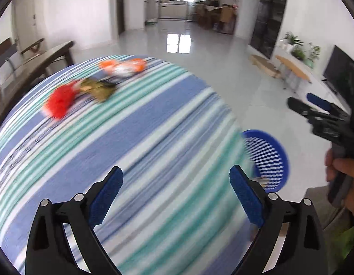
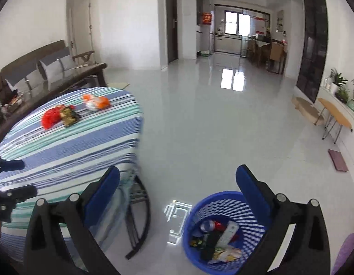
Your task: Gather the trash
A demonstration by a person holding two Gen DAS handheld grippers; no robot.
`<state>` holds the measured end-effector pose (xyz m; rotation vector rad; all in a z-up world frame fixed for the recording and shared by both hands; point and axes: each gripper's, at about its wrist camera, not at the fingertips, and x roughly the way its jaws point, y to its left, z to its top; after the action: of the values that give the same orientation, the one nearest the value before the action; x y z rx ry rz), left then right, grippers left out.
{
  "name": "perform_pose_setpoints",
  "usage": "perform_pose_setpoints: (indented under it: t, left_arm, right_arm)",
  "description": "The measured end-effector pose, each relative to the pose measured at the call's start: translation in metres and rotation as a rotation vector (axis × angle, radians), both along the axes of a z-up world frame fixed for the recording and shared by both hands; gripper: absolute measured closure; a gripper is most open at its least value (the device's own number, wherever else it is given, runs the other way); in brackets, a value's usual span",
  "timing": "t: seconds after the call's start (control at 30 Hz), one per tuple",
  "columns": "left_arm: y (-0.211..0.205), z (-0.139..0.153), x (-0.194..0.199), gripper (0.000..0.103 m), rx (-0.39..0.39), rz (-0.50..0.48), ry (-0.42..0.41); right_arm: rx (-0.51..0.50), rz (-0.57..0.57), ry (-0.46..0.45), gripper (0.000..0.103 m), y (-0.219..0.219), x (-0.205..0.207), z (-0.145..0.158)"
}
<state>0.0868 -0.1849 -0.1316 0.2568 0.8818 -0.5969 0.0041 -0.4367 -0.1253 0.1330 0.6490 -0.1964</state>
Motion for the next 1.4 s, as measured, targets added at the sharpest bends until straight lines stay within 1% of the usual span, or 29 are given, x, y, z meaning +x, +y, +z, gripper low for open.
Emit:
perform_pose_setpoints:
  t: [0.07, 0.2, 0.3, 0.4, 0.53, 0.63, 0.7, 0.87, 1.4]
  left_arm:
    - [0.033, -0.004, 0.012, 0.010, 0.043, 0.046, -0.017]
    - [0.087, -0.012, 0.038, 0.010, 0.089, 0.105, -0.012]
    - [0.118, -0.015, 0.055, 0.010, 0.106, 0.139, -0.007]
    - [0.137, -0.019, 0.067, 0.010, 0.086, 0.177, 0.011]
    - [0.150, -0.025, 0.075, 0.010, 0.069, 0.200, 0.027]
    - [0.151, -0.033, 0.076, 0.009, 0.062, 0.201, 0.036]
    - [0.152, -0.032, 0.077, 0.009, 0.054, 0.202, 0.041]
    - [0.149, -0.034, 0.079, 0.006, 0.060, 0.210, 0.044]
    - [0.151, -0.037, 0.080, 0.004, 0.057, 0.213, 0.047]
  right_arm:
    - [0.037, 0.113, 0.031, 0.005, 0.044, 0.017, 0.000]
    - [0.028, 0.277, 0.091, 0.005, 0.117, 0.050, -0.001]
    - [0.000, 0.335, 0.151, 0.005, 0.153, 0.077, -0.004]
    - [-0.026, 0.356, 0.199, 0.005, 0.174, 0.102, -0.013]
    - [-0.035, 0.326, 0.245, 0.005, 0.182, 0.123, -0.030]
    - [-0.017, 0.310, 0.266, 0.005, 0.179, 0.128, -0.038]
    - [-0.006, 0.303, 0.280, 0.005, 0.182, 0.129, -0.044]
    - [-0.009, 0.298, 0.278, 0.005, 0.181, 0.129, -0.044]
    - [-0.011, 0.288, 0.277, 0.005, 0.182, 0.127, -0.044]
